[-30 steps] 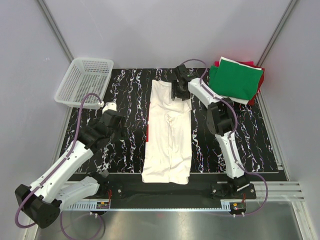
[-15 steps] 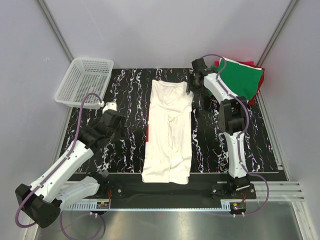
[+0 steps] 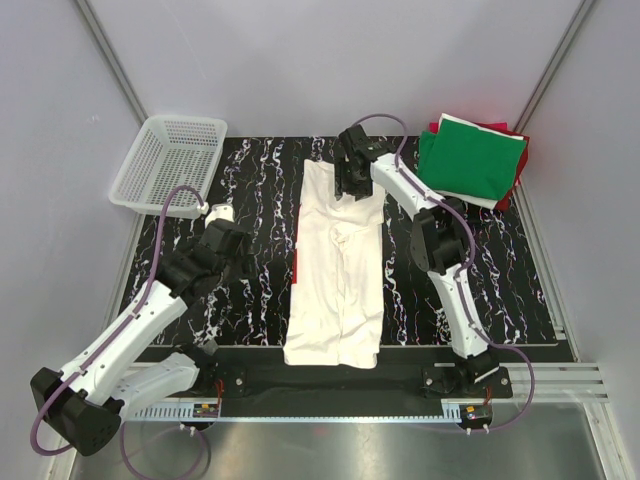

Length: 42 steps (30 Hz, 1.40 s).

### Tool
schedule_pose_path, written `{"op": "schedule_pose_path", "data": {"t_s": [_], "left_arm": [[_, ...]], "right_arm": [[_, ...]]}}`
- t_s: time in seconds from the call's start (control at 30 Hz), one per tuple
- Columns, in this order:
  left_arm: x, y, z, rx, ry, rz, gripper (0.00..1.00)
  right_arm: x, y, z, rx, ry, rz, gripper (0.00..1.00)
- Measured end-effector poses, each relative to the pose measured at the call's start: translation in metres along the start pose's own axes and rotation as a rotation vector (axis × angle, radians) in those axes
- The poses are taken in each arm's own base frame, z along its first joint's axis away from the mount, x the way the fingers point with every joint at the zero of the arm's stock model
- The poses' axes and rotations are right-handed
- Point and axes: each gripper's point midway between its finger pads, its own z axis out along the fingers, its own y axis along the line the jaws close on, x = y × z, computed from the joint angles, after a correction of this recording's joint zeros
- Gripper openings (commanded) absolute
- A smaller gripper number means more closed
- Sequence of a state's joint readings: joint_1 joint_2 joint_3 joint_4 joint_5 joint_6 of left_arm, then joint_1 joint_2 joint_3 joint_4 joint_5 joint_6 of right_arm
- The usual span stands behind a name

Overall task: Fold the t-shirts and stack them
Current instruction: Fold the tshirt

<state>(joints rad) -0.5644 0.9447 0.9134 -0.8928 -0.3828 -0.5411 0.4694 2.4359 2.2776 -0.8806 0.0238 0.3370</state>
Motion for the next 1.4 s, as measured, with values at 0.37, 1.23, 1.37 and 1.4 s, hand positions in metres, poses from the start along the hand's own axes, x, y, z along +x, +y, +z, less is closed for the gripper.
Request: {"op": "schedule_pose_path", "data": {"t_s": [0.37, 1.23, 1.37, 1.4], "left_arm": [[0.000, 0.000, 0.000, 0.000, 0.000, 0.000, 0.76], [0.003, 0.006, 0.011, -0.040, 0.038, -0.003, 0.75], [0.003, 0.005, 0.011, -0.038, 0.039, -0.003, 0.75], [0.003, 0.005, 0.011, -0.035, 0.039, -0.001, 0.75]], "right_arm": [[0.010, -0.007, 0.043, 0.041, 0.057, -0.001, 0.66], [-0.122, -0.022, 0.089, -0.240, -0.375, 0.111, 0.78], [-0.116, -0.007, 0.052, -0.272, -0.351, 0.068, 0.85], [-0.114, -0.003, 0.033, -0.276, -0.346, 0.058, 0.87]]}}
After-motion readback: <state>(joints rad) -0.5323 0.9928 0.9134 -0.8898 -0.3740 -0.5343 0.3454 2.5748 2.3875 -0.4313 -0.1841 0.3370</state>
